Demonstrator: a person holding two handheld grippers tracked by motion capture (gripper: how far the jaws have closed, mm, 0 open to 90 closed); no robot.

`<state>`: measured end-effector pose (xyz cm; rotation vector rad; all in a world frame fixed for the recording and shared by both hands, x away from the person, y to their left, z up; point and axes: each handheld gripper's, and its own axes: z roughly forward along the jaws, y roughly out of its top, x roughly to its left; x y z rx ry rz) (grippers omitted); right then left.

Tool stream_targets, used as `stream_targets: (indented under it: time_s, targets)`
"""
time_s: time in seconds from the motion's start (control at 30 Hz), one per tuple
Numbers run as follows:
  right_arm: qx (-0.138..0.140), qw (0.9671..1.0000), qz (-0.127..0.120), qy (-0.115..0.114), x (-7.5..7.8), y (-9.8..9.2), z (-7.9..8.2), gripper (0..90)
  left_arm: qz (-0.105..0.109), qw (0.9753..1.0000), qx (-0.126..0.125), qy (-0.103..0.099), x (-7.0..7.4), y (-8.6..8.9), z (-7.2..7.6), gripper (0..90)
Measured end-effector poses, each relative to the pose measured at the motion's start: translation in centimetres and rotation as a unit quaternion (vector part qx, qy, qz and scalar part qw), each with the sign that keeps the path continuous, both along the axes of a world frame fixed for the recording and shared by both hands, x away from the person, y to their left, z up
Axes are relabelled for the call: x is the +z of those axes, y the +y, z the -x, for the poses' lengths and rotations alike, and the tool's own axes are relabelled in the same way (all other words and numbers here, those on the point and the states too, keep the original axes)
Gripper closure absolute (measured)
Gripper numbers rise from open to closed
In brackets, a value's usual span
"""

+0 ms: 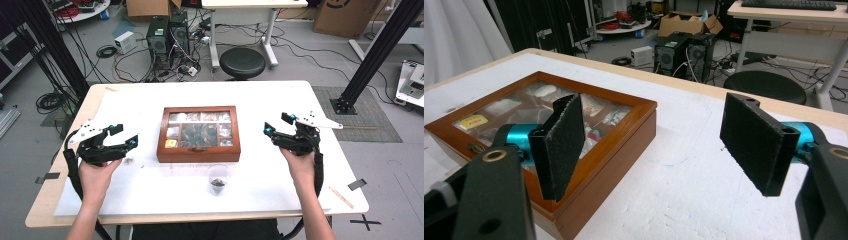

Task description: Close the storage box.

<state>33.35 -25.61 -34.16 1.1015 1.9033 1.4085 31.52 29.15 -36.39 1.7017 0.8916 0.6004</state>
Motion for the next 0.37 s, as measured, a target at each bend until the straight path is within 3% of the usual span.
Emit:
stream_targets:
  time_s: [0.37]
  targets:
    - [-0.004, 1.0, -0.004, 0.003, -0.21, -0.2, -0.14, 25.3, -0.001, 1.0, -0.002, 0.002, -0.03, -0.01, -0.05, 25.4]
